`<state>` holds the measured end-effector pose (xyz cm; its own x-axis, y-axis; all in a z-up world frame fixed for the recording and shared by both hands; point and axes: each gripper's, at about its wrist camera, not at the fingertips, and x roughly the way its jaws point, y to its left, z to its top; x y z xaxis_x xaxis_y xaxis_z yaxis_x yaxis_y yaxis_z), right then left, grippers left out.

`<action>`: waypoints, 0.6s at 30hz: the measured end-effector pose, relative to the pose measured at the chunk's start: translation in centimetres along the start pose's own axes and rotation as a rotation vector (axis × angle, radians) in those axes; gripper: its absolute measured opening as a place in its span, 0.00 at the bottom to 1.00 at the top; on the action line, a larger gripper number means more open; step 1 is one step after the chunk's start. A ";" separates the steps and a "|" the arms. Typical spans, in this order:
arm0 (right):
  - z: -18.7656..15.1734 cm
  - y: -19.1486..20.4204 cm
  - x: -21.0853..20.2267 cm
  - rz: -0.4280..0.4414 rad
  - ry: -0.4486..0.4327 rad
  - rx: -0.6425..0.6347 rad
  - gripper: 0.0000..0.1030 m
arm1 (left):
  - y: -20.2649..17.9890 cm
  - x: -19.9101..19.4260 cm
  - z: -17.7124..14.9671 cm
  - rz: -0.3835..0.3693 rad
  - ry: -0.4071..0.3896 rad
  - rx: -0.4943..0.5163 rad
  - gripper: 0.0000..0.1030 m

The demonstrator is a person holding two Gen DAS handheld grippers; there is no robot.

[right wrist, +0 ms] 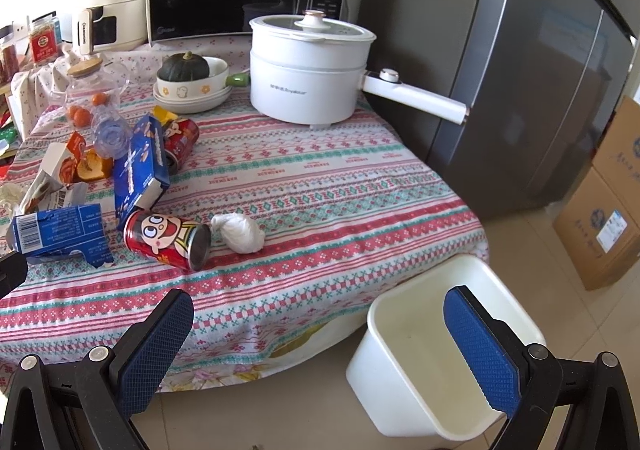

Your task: Collect trash

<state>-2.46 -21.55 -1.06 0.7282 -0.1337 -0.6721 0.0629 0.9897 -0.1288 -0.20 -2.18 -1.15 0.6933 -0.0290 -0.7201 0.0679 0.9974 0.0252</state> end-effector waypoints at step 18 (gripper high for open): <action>-0.1 0.1 0.2 0.008 0.004 0.000 1.00 | -0.3 0.1 0.0 -0.002 0.001 0.000 1.00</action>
<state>-2.36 -21.53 -1.26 0.7258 -0.1265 -0.6762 0.0571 0.9906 -0.1240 -0.12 -2.50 -1.19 0.6922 -0.0307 -0.7210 0.0693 0.9973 0.0241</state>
